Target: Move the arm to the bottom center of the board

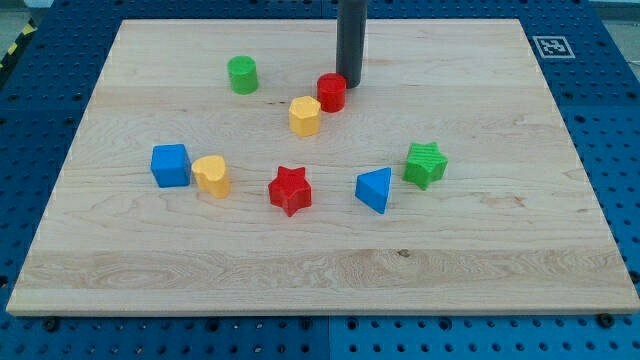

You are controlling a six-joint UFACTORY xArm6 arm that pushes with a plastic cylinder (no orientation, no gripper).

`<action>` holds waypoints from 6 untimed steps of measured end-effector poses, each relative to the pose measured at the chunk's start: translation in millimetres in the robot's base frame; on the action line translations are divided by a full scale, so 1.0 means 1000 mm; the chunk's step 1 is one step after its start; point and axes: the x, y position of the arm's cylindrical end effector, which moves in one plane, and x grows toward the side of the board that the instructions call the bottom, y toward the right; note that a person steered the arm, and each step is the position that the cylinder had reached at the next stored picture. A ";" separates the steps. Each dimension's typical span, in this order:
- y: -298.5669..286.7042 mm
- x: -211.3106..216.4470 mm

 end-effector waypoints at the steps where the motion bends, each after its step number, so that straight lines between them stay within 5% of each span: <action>1: 0.000 0.013; 3: 0.083 0.039; 5: 0.183 0.147; 6: 0.161 0.221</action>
